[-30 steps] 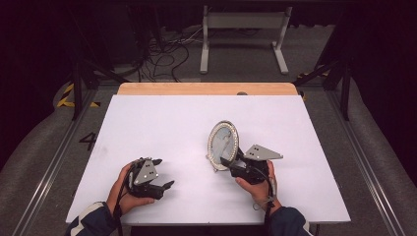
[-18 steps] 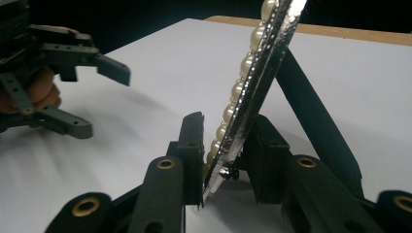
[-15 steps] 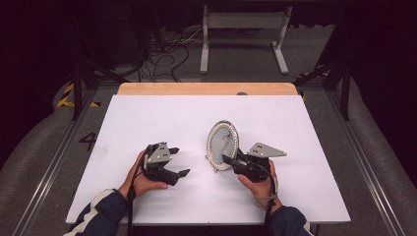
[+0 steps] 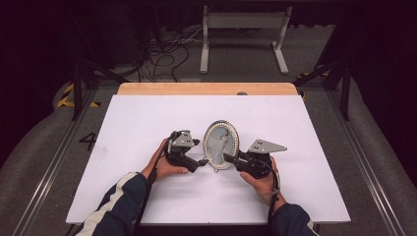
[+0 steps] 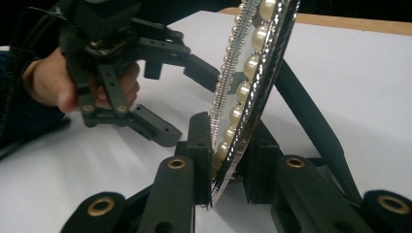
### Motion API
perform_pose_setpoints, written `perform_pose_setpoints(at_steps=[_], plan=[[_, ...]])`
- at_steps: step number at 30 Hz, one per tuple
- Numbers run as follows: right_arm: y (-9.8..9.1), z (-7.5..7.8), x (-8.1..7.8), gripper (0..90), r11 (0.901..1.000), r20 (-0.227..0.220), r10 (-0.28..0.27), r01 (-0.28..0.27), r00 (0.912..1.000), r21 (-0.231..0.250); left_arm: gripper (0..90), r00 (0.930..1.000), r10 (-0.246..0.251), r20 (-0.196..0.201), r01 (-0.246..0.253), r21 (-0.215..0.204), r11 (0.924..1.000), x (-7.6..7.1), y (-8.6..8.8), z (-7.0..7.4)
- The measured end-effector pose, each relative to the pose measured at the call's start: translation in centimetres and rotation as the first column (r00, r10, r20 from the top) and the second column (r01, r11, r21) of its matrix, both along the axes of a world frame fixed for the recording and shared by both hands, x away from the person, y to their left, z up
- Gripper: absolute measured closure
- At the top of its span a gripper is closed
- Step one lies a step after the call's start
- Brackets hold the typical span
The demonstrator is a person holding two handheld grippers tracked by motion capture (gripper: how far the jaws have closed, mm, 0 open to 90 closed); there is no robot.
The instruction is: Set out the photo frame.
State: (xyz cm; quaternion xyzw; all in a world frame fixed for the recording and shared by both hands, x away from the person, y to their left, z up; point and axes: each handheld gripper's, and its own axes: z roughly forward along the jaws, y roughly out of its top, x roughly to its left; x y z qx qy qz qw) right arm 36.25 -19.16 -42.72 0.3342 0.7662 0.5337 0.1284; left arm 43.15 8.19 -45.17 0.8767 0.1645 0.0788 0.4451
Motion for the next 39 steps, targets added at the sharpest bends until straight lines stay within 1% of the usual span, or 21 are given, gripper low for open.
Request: perform_pose_setpoints(at_steps=[2, 3, 4, 6, 8, 9, 10, 12, 15, 16, 17, 18, 19, 20, 22, 24, 26, 29, 32, 35, 39], plan=[[0.1, 0.0, 0.0, 75.5, 1.0000, 0.005, 0.001, -0.001, 1.0000, -0.006, 17.8, 0.9995, -0.004, -0.030, 0.003, -0.032, 0.9995, 0.5, -0.1, -0.2], [0.1, 0.1, -0.1, 75.0, 0.9999, 0.008, 0.000, 0.001, 1.0000, -0.010, 17.7, 0.9993, -0.019, -0.033, 0.018, -0.034, 0.9993, 0.7, -0.3, -0.3], [0.1, 0.1, -0.1, 73.7, 0.9998, 0.016, 0.000, 0.001, 0.9999, -0.022, 17.3, 0.9992, -0.026, -0.029, 0.025, -0.036, 0.9990, 0.8, -0.3, -0.3], [0.1, 0.1, -0.3, 64.2, 0.9991, 0.018, -0.015, 0.015, 0.9997, -0.040, 17.6, 0.9989, -0.043, -0.018, 0.042, -0.032, 0.9986, 0.8, -0.6, -0.3], [0.1, 0.2, -0.4, 61.3, 0.9983, 0.012, -0.009, 0.010, 0.9999, -0.057, 18.2, 0.9990, -0.044, -0.003, 0.044, -0.032, 0.9985, 0.8, -0.8, -0.2], [0.1, 0.2, -0.5, 59.2, 0.9978, 0.017, -0.010, 0.011, 0.9998, -0.066, 18.8, 0.9990, -0.043, -0.004, 0.043, -0.033, 0.9985, 0.8, -0.9, -0.3], [0.1, 0.3, -0.8, 57.7, 0.9964, 0.021, -0.025, 0.026, 0.9995, -0.081, 19.2, 0.9990, -0.044, -0.002, 0.044, -0.034, 0.9984, 0.8, -1.0, -0.3], [0.1, 0.5, -1.4, 59.7, 0.9954, 0.030, -0.020, 0.023, 0.9993, -0.093, 21.3, 0.9995, -0.031, 0.008, 0.032, -0.033, 0.9989, 0.8, -1.0, -0.3], [0.2, 0.8, -2.0, 63.7, 0.9942, 0.058, -0.013, 0.019, 0.9982, -0.105, 24.7, 0.9996, -0.028, 0.007, 0.029, -0.065, 0.9974, 0.8, -0.8, -0.1], [0.1, 0.8, -2.1, 65.6, 0.9940, 0.064, -0.022, 0.028, 0.9977, -0.106, 27.4, 0.9995, -0.032, 0.008, 0.032, -0.073, 0.9968, 0.8, -0.7, 0.0], [0.1, 0.8, -2.1, 67.6, 0.9941, 0.066, -0.030, 0.036, 0.9974, -0.102, 32.0, 0.9995, -0.027, 0.016, 0.028, -0.081, 0.9964, 0.7, -0.7, 0.1], [0.1, 0.8, -2.1, 70.2, 0.9943, 0.068, -0.038, 0.044, 0.9969, -0.097, 35.4, 0.9994, -0.010, 0.034, 0.013, -0.076, 0.9970, 0.7, -0.6, 0.2], [0.0, 0.7, -2.1, 73.4, 0.9938, 0.072, -0.050, 0.057, 0.9961, -0.096, 41.3, 0.9989, 0.000, 0.046, 0.003, -0.066, 0.9978, 0.7, -0.6, 0.3], [0.0, 0.6, -2.1, 74.0, 0.9939, 0.074, -0.051, 0.058, 0.9959, -0.094, 46.2, 0.9987, 0.010, 0.050, -0.007, -0.066, 0.9978, 0.7, -0.5, 0.3], [-0.2, 0.6, -2.0, 74.4, 0.9951, 0.070, -0.045, 0.051, 0.9966, -0.084, 52.5, 0.9992, 0.018, 0.036, -0.016, -0.078, 0.9968, 0.8, -0.2, 0.3], [-0.2, 0.5, -1.9, 74.6, 0.9961, 0.065, -0.042, 0.047, 0.9970, -0.075, 54.5, 0.9989, 0.016, 0.045, -0.013, -0.058, 0.9983, 0.8, -0.2, 0.4], [0.0, 0.5, -1.9, 74.5, 0.9952, 0.075, -0.046, 0.052, 0.9961, -0.083, 55.3, 0.9987, 0.025, 0.044, -0.023, -0.052, 0.9984, 0.7, -0.1, 0.4], [-0.1, 0.6, -1.9, 74.4, 0.9947, 0.076, -0.044, 0.051, 0.9961, -0.090, 55.6, 0.9987, 0.032, 0.040, -0.030, -0.051, 0.9982, 0.5, -0.1, 0.5], [-0.2, 0.5, -1.8, 74.3, 0.9946, 0.076, -0.044, 0.051, 0.9961, -0.091, 56.3, 0.9984, 0.027, 0.049, -0.026, -0.035, 0.9991, 0.3, 0.0, 0.6], [-0.2, 0.5, -1.7, 74.0, 0.9937, 0.077, -0.055, 0.063, 0.9955, -0.093, 57.6, 0.9987, 0.032, 0.040, -0.031, -0.029, 0.9991, 0.1, 0.2, 0.6], [0.0, 0.4, -1.5, 73.7, 0.9919, 0.079, -0.081, 0.088, 0.9936, -0.092, 57.1, 0.9977, 0.039, 0.056, -0.038, -0.014, 0.9992, -0.5, 0.7, 0.6]])
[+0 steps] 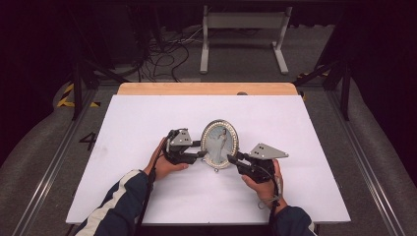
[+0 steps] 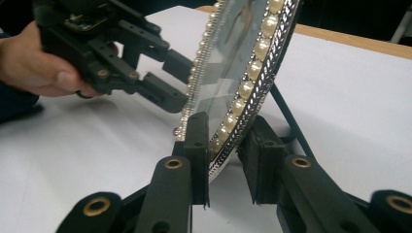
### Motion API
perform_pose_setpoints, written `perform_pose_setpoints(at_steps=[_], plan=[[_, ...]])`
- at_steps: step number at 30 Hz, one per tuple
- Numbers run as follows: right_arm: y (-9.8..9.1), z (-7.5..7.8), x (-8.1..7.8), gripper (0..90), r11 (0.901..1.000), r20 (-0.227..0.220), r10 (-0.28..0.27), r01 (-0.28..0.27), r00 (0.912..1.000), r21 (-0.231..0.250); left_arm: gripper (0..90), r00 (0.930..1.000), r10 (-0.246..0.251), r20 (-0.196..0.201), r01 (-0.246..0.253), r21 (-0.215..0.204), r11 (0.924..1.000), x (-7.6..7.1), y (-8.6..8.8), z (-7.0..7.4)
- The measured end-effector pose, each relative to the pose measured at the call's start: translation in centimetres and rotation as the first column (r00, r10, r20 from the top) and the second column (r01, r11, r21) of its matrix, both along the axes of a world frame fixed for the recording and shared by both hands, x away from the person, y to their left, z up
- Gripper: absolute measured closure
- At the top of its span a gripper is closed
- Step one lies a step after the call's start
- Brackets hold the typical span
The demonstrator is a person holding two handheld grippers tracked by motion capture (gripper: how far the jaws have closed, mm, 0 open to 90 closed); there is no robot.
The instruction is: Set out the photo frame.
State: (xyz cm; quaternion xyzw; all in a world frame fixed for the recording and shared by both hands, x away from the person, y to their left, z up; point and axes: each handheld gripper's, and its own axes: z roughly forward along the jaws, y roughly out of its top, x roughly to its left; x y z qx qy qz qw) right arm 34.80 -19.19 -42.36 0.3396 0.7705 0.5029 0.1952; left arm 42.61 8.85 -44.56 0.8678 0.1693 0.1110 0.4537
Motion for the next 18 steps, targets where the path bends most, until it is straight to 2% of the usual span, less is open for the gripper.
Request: perform_pose_setpoints(at_steps=[4, 7, 10, 11, 16, 18], plan=[[0.11, -0.09, 0.26, 73.2, 0.9999, 0.002, -0.012, 0.012, 0.9999, 0.000, 57.7, 0.9999, 0.008, 0.006, -0.009, 0.020, 0.9998, -0.43, 0.24, 0.02], [0.30, -0.15, 0.45, 72.6, 0.9998, 0.006, -0.020, 0.020, 0.9998, 0.004, 55.5, 0.9999, 0.001, -0.013, -0.001, 0.056, 0.9984, -0.92, 0.13, -0.19], [0.39, -0.10, 0.63, 72.8, 0.9996, 0.012, -0.029, 0.029, 0.9995, -0.002, 54.0, 1.0000, -0.001, -0.001, 0.001, 0.070, 0.9975, -1.15, 0.09, -0.18], [0.32, -0.13, 0.71, 72.8, 0.9993, 0.012, -0.038, 0.038, 0.9992, 0.000, 54.0, 0.9999, -0.004, -0.013, 0.005, 0.053, 0.9986, -1.07, 0.17, -0.17], [0.18, -0.20, 0.58, 72.4, 0.9992, 0.013, -0.039, 0.039, 0.9992, 0.004, 49.8, 1.0000, 0.000, -0.005, 0.000, -0.007, 1.0000, -0.81, 0.10, 0.07], [0.12, -0.13, 0.56, 71.9, 0.9993, 0.014, -0.037, 0.037, 0.9992, 0.001, 45.9, 0.9999, 0.006, -0.013, -0.007, -0.033, 0.9994, -0.67, 0.01, 0.20]])
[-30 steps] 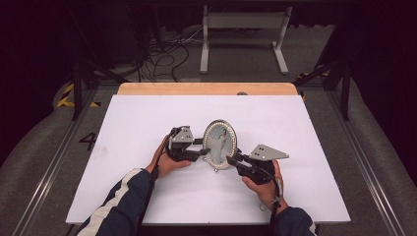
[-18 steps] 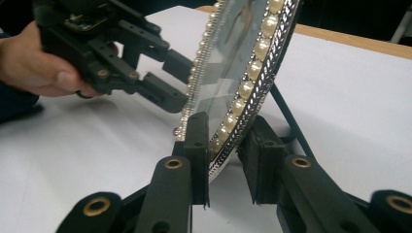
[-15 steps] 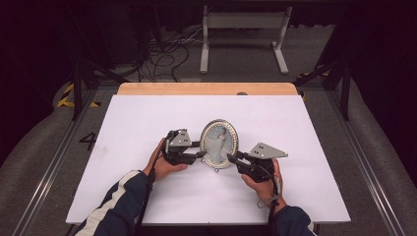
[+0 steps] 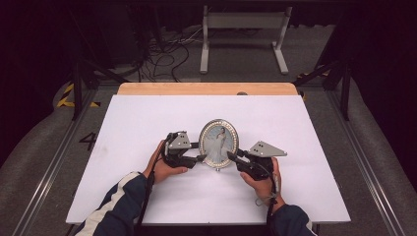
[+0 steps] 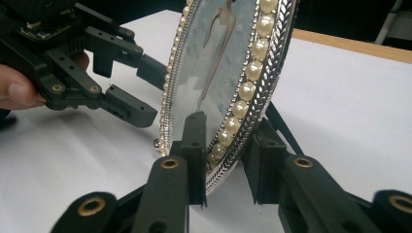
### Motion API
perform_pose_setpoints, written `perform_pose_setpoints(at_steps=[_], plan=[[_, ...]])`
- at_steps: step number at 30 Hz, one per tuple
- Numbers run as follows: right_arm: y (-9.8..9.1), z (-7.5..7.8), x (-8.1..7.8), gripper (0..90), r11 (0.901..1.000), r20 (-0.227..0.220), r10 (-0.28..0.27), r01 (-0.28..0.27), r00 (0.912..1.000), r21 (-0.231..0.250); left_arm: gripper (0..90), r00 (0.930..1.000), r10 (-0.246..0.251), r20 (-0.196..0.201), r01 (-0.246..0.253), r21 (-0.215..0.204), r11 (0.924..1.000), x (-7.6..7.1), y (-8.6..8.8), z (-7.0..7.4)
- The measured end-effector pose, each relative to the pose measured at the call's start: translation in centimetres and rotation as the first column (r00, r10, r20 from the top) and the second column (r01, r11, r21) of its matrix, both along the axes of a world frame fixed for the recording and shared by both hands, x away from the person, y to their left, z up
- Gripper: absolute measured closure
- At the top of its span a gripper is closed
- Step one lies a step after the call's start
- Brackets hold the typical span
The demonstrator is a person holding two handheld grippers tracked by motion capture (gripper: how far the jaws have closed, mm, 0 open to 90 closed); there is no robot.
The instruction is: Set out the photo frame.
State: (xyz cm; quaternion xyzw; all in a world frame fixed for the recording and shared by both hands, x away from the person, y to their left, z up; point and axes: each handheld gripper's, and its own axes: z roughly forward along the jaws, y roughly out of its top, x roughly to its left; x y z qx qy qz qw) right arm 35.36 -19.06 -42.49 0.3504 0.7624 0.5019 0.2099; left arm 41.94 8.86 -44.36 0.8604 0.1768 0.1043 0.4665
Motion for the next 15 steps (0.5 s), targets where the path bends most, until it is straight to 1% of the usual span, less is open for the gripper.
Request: perform_pose_setpoints(at_steps=[1, 3, 5, 7, 8, 9, 11, 12, 15], plan=[[-0.02, 0.02, -0.08, 71.9, 1.0000, 0.002, 0.001, -0.001, 1.0000, -0.002, 45.0, 0.9999, 0.007, -0.008, -0.007, -0.016, 0.9998, 0.05, -0.06, 0.00], [-0.05, 0.10, -0.33, 71.9, 0.9999, 0.010, -0.001, 0.001, 0.9999, -0.013, 43.9, 0.9999, 0.017, 0.001, -0.017, -0.029, 0.9994, 0.16, -0.10, -0.02], [-0.13, 0.18, -0.65, 70.3, 1.0000, 0.021, -0.006, 0.006, 0.9998, 0.001, 40.5, 0.9993, 0.036, -0.011, -0.036, -0.048, 0.9982, 0.38, -0.17, -0.08], [-0.15, 0.22, -0.88, 71.0, 1.0000, 0.022, -0.008, 0.008, 0.9997, 0.000, 40.7, 0.9992, 0.040, -0.008, -0.040, -0.055, 0.9977, 0.48, -0.24, -0.09], [-0.13, 0.25, -1.02, 72.8, 0.9998, 0.030, -0.017, 0.017, 0.9994, -0.003, 41.9, 0.9995, 0.030, -0.011, -0.031, -0.059, 0.9978, 0.54, -0.28, -0.07], [-0.15, 0.30, -1.06, 73.5, 0.9998, 0.035, -0.021, 0.022, 0.9991, -0.005, 44.1, 0.9994, 0.033, -0.012, -0.034, -0.058, 0.9977, 0.56, -0.29, -0.02], [-0.24, 0.34, -1.03, 74.3, 0.9998, 0.031, -0.022, 0.022, 0.9993, -0.001, 47.4, 0.9989, 0.042, -0.019, -0.043, -0.065, 0.9970, 0.61, -0.17, 0.01], [-0.31, 0.36, -1.05, 76.6, 0.9998, 0.032, -0.018, 0.018, 0.9993, 0.006, 49.6, 0.9987, 0.046, -0.019, -0.047, -0.059, 0.9971, 0.63, -0.08, 0.01], [-0.41, 0.39, -1.00, 77.3, 0.9998, 0.032, -0.019, 0.018, 0.9993, 0.012, 55.3, 0.9986, 0.051, -0.013, -0.051, -0.051, 0.9974, 0.66, 0.11, 0.05]])
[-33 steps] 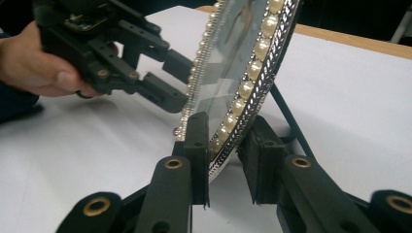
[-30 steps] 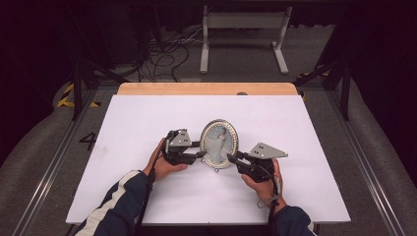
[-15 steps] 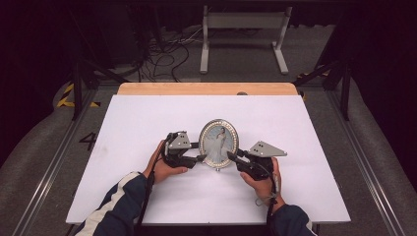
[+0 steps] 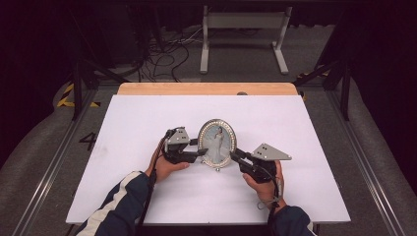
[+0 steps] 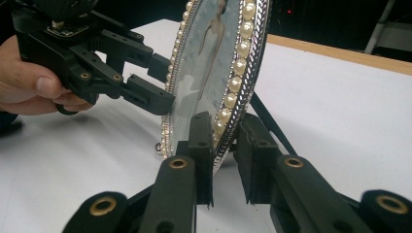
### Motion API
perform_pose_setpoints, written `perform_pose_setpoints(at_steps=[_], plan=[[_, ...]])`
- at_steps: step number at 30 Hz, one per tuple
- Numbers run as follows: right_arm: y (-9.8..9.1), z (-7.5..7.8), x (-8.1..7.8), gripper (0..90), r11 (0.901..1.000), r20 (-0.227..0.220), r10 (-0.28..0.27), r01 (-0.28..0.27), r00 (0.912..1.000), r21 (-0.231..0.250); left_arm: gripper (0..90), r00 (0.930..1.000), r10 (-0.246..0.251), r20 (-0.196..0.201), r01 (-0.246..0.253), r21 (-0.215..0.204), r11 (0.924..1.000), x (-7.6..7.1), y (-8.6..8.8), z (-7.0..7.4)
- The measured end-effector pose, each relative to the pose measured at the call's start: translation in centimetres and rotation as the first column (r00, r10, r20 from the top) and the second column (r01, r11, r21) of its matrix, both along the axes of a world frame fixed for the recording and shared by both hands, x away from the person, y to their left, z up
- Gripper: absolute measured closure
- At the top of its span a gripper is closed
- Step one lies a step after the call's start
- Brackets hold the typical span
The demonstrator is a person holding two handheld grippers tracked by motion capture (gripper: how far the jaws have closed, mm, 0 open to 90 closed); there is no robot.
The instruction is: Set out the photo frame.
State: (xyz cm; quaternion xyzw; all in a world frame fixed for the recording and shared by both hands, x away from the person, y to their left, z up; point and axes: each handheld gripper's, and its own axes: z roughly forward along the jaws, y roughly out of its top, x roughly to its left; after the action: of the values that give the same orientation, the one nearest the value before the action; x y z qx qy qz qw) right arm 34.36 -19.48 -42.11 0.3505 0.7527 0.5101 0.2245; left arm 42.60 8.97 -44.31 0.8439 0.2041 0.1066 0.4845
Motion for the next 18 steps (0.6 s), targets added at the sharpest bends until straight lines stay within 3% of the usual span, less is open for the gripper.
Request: perform_pose_setpoints(at_steps=[10, 15, 18], plan=[[-0.3, -0.2, 0.3, 76.4, 0.9998, -0.014, -0.008, 0.008, 0.9999, 0.016, 61.8, 1.0000, 0.000, -0.003, 0.000, 0.005, 1.0000, -0.6, 0.4, 0.4], [-0.2, -0.2, 0.4, 76.2, 0.9998, -0.013, -0.012, 0.012, 0.9998, 0.017, 61.9, 1.0000, 0.009, 0.004, -0.009, 0.023, 0.9997, -0.9, 0.5, 0.5], [-0.2, -0.2, 0.5, 76.0, 0.9994, -0.020, -0.018, 0.019, 0.9996, 0.028, 62.0, 0.9996, 0.012, 0.026, -0.014, 0.055, 0.9984, -1.5, 0.5, 0.7]])
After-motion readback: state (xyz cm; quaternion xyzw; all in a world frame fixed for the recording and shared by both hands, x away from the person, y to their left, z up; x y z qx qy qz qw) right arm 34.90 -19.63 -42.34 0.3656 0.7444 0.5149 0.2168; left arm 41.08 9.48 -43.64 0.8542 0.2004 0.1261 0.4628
